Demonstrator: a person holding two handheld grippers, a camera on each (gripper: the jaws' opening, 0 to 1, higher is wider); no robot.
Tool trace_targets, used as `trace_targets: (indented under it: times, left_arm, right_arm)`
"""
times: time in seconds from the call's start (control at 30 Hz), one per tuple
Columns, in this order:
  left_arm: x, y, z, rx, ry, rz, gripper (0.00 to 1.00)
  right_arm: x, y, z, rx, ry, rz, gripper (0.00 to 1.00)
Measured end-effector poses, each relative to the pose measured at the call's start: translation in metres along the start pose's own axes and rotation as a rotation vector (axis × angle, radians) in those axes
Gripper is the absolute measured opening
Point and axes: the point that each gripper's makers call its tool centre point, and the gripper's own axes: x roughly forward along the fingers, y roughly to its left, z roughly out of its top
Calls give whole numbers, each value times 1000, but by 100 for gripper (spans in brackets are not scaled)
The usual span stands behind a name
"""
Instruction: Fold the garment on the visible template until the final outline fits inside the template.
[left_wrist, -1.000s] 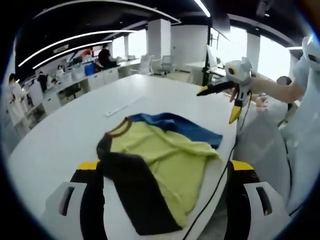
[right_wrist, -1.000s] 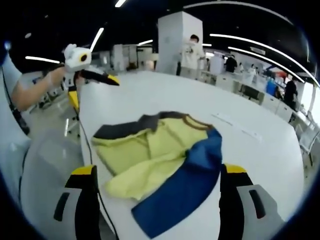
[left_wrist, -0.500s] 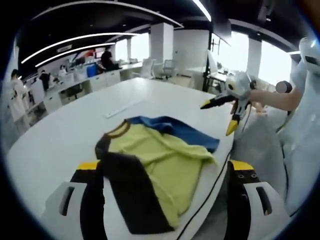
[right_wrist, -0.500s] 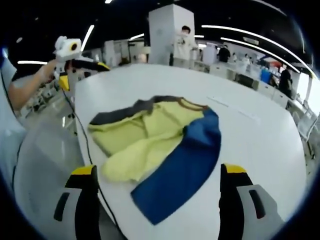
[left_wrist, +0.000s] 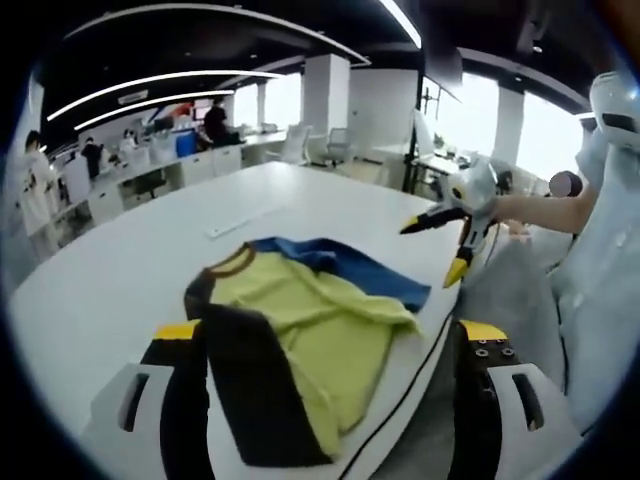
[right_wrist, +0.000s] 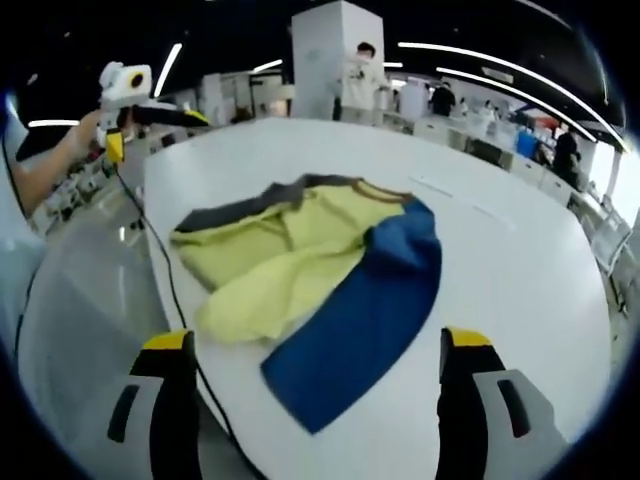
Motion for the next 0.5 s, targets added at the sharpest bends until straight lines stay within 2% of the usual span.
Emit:
trace_targets:
  times: [0.17,0.5]
  left_arm:
    - [-4,1,-2,-19,-13,19,100]
    - [-8,-6,-3,-36,-24,19,100]
  right_arm:
    - [0,-4,-9,27,5,-14,96]
    - [0,3,-29,96,55,12,79]
